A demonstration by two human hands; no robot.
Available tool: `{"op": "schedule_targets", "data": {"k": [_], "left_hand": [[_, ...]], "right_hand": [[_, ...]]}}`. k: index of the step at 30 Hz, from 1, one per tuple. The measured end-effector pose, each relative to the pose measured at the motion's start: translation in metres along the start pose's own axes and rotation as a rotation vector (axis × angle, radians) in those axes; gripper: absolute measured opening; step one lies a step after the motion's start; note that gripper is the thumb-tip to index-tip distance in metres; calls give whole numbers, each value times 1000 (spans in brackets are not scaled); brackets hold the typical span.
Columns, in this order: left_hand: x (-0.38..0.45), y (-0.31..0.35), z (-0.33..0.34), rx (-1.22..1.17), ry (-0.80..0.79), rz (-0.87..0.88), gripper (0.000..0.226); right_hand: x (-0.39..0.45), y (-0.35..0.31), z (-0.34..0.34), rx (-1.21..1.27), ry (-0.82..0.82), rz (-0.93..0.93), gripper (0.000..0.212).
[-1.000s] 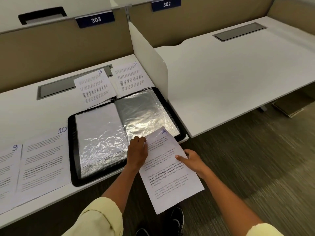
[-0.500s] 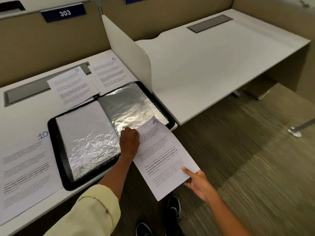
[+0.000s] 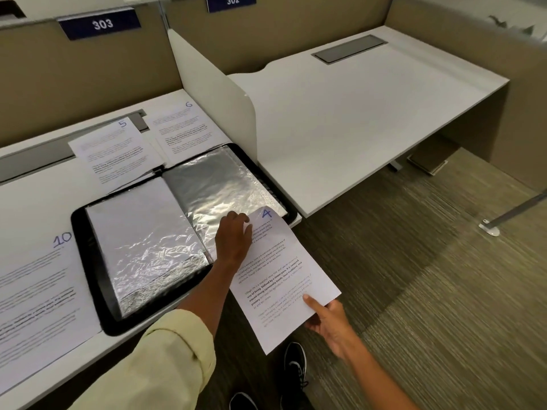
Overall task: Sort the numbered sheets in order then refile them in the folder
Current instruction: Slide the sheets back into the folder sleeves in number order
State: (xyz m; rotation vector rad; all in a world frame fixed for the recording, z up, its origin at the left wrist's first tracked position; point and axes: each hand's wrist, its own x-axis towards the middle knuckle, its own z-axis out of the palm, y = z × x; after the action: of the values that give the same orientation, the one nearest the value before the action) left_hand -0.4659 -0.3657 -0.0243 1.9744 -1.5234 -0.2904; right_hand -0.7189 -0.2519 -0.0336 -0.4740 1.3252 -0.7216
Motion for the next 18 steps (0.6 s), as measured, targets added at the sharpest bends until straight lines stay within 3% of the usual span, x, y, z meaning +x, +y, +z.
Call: {"op": "schedule_targets", "data": {"k": [7, 11, 18], "left_hand": [[15, 20, 13, -7, 7, 23, 6], [22, 23, 16, 21, 29, 26, 6], [32, 30, 17, 6, 82, 42, 7]], "right_hand": [[9, 14, 6, 80, 173, 48, 28], [12, 14, 7, -44, 230, -62, 17], [-5, 1, 11, -168, 178, -314, 30]]}}
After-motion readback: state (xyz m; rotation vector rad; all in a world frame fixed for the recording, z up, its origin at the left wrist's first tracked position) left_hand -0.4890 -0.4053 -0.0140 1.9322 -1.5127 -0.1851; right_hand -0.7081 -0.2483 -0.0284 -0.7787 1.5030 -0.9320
